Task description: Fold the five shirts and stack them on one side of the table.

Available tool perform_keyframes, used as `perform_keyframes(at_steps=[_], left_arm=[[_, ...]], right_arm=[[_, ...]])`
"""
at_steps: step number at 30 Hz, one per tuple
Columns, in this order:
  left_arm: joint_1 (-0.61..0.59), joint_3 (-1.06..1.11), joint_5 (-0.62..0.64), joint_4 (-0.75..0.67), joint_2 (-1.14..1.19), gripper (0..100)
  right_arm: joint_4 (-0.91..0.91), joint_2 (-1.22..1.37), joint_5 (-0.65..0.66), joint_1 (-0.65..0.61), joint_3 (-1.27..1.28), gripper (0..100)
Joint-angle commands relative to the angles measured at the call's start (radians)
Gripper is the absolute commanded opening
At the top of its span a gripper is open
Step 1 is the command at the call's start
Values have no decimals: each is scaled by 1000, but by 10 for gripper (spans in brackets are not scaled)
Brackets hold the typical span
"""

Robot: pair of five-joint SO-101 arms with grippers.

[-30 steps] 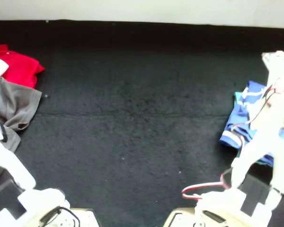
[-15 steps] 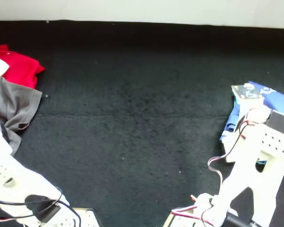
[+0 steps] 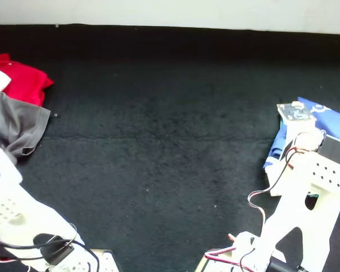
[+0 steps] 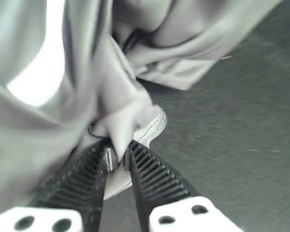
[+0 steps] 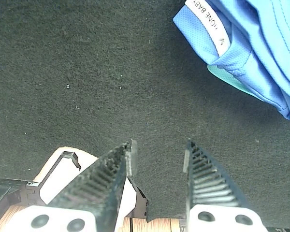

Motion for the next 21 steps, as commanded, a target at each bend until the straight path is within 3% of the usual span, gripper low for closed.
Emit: perform_keyframes(at_steps=[1, 6, 12, 21], left_arm=[[84, -68, 118, 32, -199, 6], [268, -91, 247, 98, -415, 6], [608, -87, 428, 103, -613, 6], [1205, -85, 522, 81, -556, 10]], right_arm=[[13, -25, 8, 4, -7, 164], [13, -25, 9, 4, -1, 164], [13, -25, 9, 4, -1, 163], [13, -25, 9, 10, 1, 163]])
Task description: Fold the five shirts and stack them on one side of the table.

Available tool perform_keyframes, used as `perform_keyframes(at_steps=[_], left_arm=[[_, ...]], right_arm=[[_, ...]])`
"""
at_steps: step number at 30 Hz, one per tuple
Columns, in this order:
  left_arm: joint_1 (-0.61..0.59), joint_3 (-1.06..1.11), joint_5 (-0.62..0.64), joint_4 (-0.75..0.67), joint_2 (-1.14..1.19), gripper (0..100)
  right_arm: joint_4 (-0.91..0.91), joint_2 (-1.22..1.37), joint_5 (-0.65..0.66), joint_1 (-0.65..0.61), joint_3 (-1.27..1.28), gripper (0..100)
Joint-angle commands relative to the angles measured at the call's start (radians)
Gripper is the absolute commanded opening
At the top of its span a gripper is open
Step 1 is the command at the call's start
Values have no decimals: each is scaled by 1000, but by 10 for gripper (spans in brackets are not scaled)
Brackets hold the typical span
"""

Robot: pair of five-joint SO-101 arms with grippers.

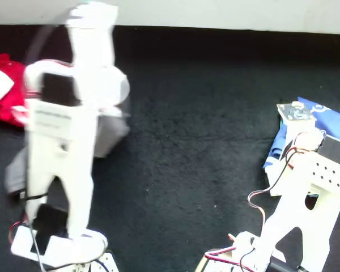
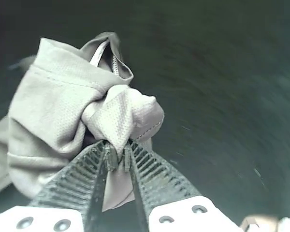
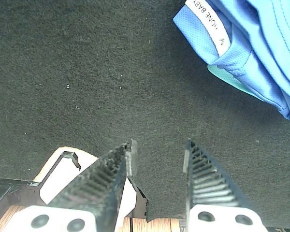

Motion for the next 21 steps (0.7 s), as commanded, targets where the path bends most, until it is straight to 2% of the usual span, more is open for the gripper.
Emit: perform_keyframes(at_steps=[1, 5, 7, 12, 16, 21], left_arm=[[213, -35, 15, -9, 42, 11], [269, -39, 26, -8, 102, 96], [272, -41, 80, -8, 88, 130], [252, -31, 107, 46, -4, 144], [88, -27, 106, 48, -110, 139], [-280, 79, 72, 48, -223, 139]], right_arm=[[13, -25, 9, 10, 1, 163], [13, -25, 9, 7, 1, 163], [13, -25, 9, 7, 1, 163], [13, -25, 9, -7, -4, 163], [13, -16, -2, -130, -8, 163], [-30, 48, -187, -401, 1, 163]])
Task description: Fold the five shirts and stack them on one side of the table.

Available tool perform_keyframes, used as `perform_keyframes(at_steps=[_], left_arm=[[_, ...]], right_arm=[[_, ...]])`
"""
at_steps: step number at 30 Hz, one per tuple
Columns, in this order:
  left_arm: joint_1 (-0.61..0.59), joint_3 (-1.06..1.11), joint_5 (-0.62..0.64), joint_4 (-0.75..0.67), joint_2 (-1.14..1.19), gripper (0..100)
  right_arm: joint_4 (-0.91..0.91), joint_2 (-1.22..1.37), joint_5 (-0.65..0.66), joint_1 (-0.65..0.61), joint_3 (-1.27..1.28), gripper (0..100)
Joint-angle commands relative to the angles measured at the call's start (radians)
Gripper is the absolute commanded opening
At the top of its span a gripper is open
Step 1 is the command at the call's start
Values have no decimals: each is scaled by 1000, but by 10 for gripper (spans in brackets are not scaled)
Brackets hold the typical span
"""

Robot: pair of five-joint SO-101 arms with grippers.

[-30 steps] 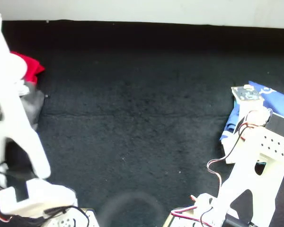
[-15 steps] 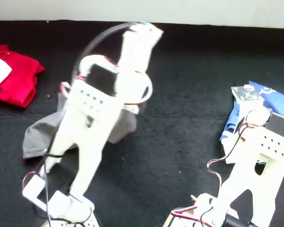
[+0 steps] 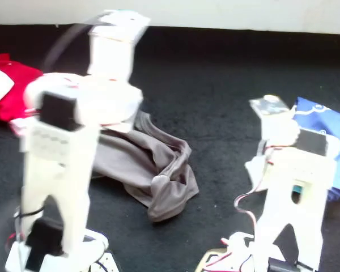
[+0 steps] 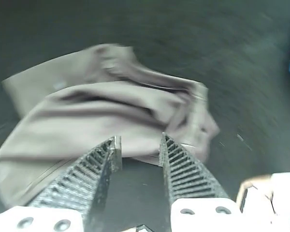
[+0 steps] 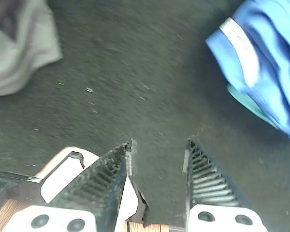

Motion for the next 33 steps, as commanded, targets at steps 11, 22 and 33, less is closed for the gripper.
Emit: perform_keyframes(at_steps=[11, 22, 33], left_arm=[[-536, 314, -227, 9, -226, 144], [-18, 487, -101, -54, -148, 183], [309, 133, 316, -78, 312, 217]], right_arm=[[-8, 447, -241, -357, -328, 166], [18, 374, -235, -171, -377, 166], [18, 243, -150, 96, -220, 166]])
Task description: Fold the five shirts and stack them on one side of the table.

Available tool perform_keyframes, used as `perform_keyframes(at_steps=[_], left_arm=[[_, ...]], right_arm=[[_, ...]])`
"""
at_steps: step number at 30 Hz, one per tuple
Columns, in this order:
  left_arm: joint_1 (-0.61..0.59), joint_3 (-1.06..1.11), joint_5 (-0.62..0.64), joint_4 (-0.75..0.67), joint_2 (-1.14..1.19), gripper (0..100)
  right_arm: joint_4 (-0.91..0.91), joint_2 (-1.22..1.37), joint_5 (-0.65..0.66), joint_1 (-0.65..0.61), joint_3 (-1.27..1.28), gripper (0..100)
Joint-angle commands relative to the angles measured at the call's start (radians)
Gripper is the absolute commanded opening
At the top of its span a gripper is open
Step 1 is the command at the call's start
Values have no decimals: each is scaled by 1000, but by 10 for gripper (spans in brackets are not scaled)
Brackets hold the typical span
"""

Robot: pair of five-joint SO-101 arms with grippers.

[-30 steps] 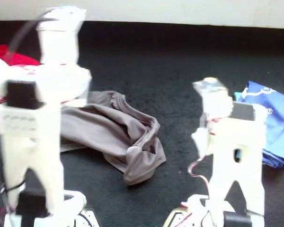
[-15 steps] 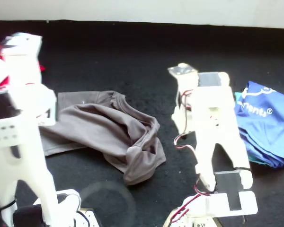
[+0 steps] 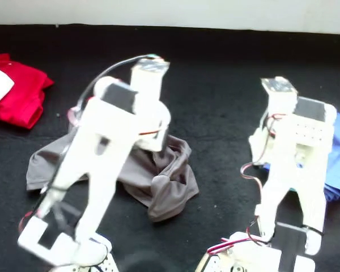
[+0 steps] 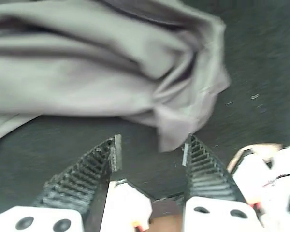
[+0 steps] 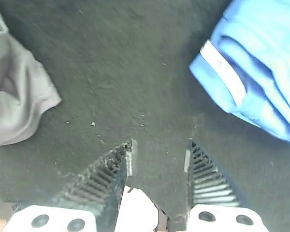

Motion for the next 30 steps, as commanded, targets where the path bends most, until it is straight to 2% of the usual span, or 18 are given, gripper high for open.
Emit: perform_keyframes(at_steps=[1, 8, 16, 19, 24, 30], left_arm=[[71, -189, 98, -8, 137, 217], [153, -443, 229, 15, 406, 214], [177, -510, 226, 72, 607, 213], [143, -513, 219, 69, 651, 158], [67, -515, 57, 69, 707, 1], [-105, -596, 35, 69, 549, 7]], right_arm=[[13, -61, 23, 51, 30, 166], [12, -101, 23, 65, 42, 166], [12, -105, 23, 67, 42, 166], [12, -105, 23, 67, 42, 166], [12, -105, 23, 67, 42, 166], [12, -105, 23, 67, 42, 166]])
